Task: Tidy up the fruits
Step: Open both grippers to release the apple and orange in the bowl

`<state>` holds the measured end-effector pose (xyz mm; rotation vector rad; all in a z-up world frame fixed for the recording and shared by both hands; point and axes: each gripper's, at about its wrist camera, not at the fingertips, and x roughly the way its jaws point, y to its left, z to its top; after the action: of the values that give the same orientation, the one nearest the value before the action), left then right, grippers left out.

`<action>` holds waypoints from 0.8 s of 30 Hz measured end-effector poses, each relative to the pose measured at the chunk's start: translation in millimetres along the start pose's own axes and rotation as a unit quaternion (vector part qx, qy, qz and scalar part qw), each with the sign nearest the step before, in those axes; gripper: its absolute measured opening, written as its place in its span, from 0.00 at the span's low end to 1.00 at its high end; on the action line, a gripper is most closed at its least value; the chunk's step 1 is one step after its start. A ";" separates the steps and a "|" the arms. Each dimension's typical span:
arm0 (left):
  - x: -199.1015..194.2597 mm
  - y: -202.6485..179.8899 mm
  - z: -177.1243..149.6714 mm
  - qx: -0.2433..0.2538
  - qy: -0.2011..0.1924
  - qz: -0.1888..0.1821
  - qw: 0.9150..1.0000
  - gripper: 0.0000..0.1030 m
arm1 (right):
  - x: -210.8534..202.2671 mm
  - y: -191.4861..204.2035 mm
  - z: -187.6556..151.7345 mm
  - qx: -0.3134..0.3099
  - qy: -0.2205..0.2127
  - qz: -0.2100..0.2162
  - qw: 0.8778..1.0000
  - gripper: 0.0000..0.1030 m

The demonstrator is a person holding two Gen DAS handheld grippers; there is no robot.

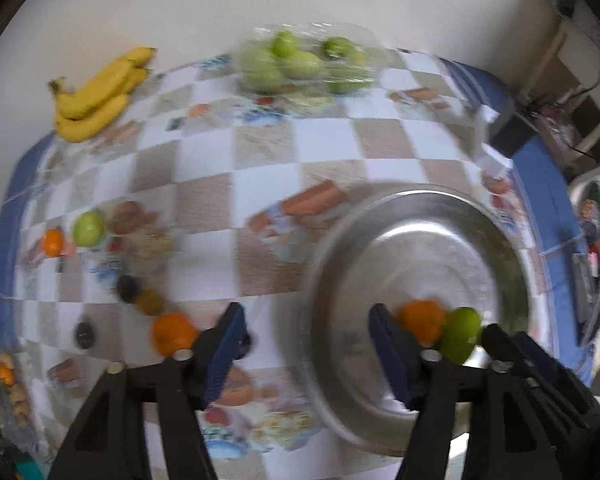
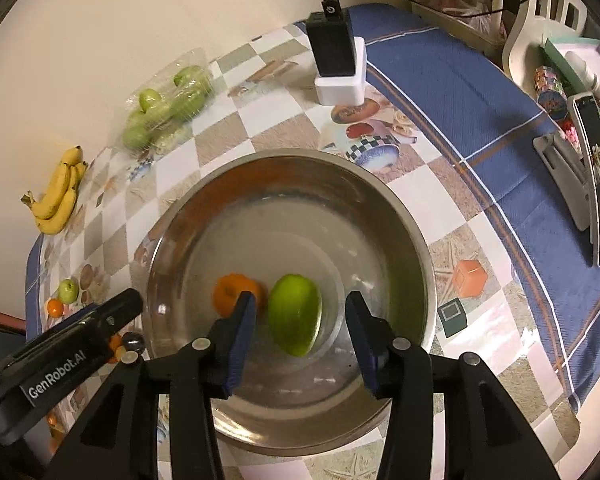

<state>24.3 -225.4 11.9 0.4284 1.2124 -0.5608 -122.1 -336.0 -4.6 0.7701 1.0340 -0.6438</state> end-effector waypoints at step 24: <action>15.2 95.5 -68.2 -0.138 -0.010 0.135 0.981 1.00 | 19.1 38.4 -28.5 -0.115 0.019 -0.034 0.993 0.95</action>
<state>35.5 -112.6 -21.8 0.3418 1.1703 -0.1600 -99.4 -292.9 -21.2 0.5498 1.1499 -0.5583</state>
